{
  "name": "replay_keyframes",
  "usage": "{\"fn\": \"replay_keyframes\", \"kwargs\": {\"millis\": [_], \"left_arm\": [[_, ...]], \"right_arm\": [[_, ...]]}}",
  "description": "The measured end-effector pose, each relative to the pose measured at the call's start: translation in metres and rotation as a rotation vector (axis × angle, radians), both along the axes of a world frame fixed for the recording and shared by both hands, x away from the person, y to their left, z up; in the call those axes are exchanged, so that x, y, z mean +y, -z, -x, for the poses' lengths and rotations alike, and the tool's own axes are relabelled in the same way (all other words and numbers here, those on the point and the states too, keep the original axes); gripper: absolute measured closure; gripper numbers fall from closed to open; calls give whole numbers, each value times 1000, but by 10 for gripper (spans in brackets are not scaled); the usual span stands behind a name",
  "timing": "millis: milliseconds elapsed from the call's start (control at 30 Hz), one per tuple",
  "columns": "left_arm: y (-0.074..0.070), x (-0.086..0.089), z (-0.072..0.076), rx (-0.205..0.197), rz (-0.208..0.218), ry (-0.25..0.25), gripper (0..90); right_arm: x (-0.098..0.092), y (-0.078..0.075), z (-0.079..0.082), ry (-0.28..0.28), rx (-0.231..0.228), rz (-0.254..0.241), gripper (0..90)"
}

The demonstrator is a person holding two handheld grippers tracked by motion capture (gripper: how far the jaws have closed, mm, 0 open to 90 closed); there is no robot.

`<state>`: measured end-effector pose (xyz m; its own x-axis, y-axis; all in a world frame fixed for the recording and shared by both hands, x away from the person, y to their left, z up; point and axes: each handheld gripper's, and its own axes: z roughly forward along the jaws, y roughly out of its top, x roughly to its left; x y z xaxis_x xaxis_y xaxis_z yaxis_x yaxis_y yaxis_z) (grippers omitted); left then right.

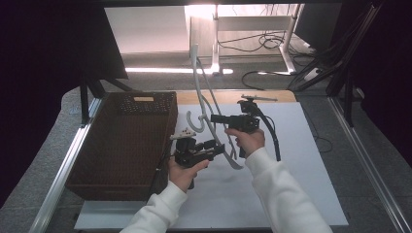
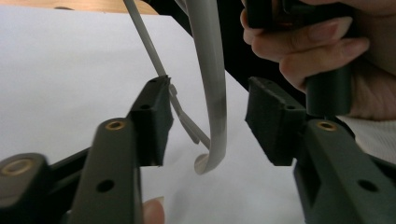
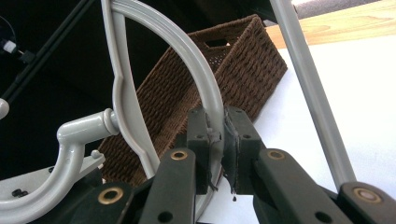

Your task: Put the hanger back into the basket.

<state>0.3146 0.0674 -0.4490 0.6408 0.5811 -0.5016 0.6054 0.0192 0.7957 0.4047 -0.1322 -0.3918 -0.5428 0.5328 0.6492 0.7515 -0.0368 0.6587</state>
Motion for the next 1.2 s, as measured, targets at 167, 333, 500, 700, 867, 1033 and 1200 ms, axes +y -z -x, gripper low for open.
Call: {"fn": "replay_keyframes", "kwargs": {"millis": [167, 333, 500, 700, 867, 1033, 1200], "left_arm": [[1, -1, -1, 14, 25, -10, 664], [1, 2, -1, 20, 40, 21, 788], [0, 5, -1, 17, 45, 29, 822], [-2, 9, -1, 38, 82, 60, 827], [-3, 14, -2, 52, 90, 66, 828], [-7, 19, 0, 49, 79, 84, 829], [-14, 28, 5, 51, 78, 97, 829]], "right_arm": [[0, 3, 0, -5, 14, -15, 815], [1, 5, 0, -13, 21, -23, 813], [1, 4, 0, -26, 14, -29, 808], [1, 4, 0, -41, 5, -32, 770], [-4, -1, 2, -28, -22, -45, 614], [-23, -11, 4, 19, -77, -23, 512], [-44, -13, 13, 33, -122, 14, 470]]}}
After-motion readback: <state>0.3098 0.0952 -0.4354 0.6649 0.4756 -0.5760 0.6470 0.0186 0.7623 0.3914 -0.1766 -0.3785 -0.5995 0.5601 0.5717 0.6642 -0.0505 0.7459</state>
